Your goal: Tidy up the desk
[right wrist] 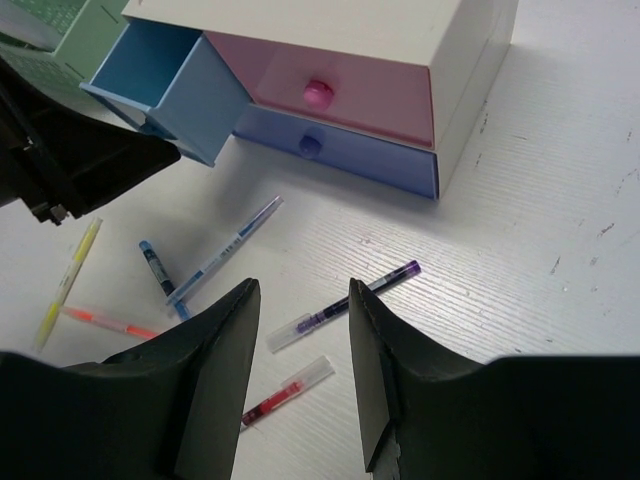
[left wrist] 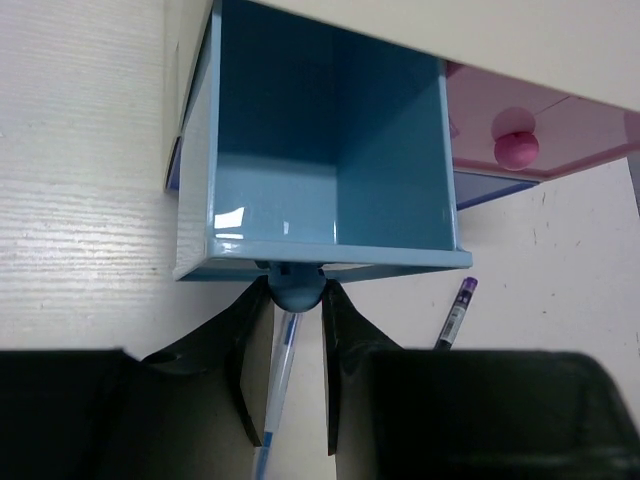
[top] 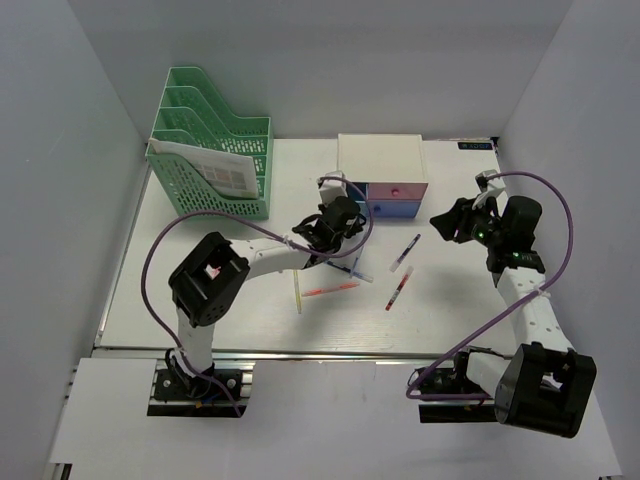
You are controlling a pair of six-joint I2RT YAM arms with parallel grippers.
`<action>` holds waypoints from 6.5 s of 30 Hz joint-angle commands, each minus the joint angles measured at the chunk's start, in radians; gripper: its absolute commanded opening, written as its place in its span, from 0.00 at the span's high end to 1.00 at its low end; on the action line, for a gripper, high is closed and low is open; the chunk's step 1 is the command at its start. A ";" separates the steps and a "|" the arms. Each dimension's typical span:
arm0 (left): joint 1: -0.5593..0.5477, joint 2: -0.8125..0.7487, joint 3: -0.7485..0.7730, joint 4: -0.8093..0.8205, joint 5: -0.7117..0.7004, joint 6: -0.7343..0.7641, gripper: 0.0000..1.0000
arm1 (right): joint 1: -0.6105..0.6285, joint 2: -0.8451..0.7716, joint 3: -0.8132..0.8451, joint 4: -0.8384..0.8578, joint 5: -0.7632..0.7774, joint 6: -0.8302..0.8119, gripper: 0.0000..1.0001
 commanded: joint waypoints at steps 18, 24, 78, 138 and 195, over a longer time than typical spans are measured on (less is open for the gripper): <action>-0.093 -0.156 -0.155 -0.024 0.025 -0.059 1.00 | -0.033 0.033 -0.030 0.040 -0.141 -0.031 0.52; -0.093 -0.205 -0.141 -0.031 0.063 -0.058 1.00 | -0.011 0.061 -0.034 0.026 -0.250 -0.196 0.51; -0.093 -0.285 -0.243 -0.026 0.151 -0.116 1.00 | 0.511 0.630 0.564 0.070 0.454 -0.859 0.42; 0.595 -0.446 -0.309 -0.808 0.262 0.364 0.19 | 0.314 -0.200 -0.097 -0.192 0.092 -0.313 0.50; 0.688 -0.825 -0.459 -0.678 1.028 0.327 1.00 | 0.250 -0.267 -0.165 -0.122 0.136 -0.322 0.52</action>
